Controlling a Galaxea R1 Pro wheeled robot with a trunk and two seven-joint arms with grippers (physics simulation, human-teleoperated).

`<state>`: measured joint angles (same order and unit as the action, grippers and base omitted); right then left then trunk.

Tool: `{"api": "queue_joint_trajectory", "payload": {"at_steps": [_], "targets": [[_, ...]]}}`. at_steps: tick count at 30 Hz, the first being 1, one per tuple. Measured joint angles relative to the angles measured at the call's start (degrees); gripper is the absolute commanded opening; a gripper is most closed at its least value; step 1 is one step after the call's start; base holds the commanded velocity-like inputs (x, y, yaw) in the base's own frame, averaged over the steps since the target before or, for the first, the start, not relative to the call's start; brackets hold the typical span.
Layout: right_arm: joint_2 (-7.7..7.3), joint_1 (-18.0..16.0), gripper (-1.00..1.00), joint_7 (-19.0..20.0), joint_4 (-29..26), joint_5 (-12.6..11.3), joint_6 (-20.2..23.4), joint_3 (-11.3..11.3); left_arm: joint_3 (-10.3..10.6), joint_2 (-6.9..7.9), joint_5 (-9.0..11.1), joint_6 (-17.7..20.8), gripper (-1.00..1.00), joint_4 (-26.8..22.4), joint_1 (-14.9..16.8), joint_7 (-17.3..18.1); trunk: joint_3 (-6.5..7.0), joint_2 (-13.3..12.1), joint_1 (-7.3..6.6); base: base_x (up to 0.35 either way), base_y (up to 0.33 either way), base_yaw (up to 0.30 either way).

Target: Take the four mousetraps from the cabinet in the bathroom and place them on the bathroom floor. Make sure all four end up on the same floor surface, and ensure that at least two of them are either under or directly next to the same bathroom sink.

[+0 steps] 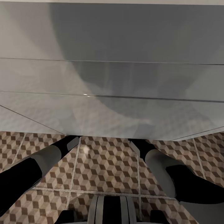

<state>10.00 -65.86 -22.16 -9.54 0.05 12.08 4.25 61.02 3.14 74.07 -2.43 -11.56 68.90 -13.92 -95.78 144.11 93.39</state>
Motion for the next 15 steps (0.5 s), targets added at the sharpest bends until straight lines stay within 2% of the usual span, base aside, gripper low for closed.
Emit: {"api": "queue_joint_trajectory", "payload": {"at_steps": [4, 6, 10, 13, 15], "targets": [[0.0, 0.0, 1.0, 0.0, 0.0, 0.0, 0.0, 0.0, -0.3, 0.26, 0.0, 0.1, -1.0, 0.5, 0.0, -0.2, 0.0, 0.0, 0.0, 0.0, 0.0, 0.0], [0.0, 0.0, 1.0, 0.0, 0.0, 0.0, 0.0, 0.0, -1.4, 0.23, 0.0, 0.2, -1.0, 1.6, 0.0, -0.2, 0.0, 0.0, 0.0, 0.0, 0.0, 0.0], [0.0, 0.0, 1.0, 0.0, 0.0, 0.0, 0.0, 0.0, -6.1, 0.01, 0.0, 0.5, -1.0, 4.2, 0.6, -0.3, 0.0, 0.0, 0.0, 0.0, 0.0, 0.0], [0.0, 0.0, 1.0, 0.0, 0.0, -0.1, 0.0, 0.0, -10.7, 0.04, 0.0, 2.9, -1.0, 5.2, 1.6, -0.7, 0.0, 0.0, 0.0, 0.0, 0.0, 0.0], [0.0, 0.0, 1.0, 0.0, 0.0, -0.1, 0.0, 0.0, -11.2, -0.02, 0.0, 5.1, -1.0, 5.3, 1.6, -1.1, -0.01, 0.0, 0.0, 0.0, 0.0, 0.0]]}}
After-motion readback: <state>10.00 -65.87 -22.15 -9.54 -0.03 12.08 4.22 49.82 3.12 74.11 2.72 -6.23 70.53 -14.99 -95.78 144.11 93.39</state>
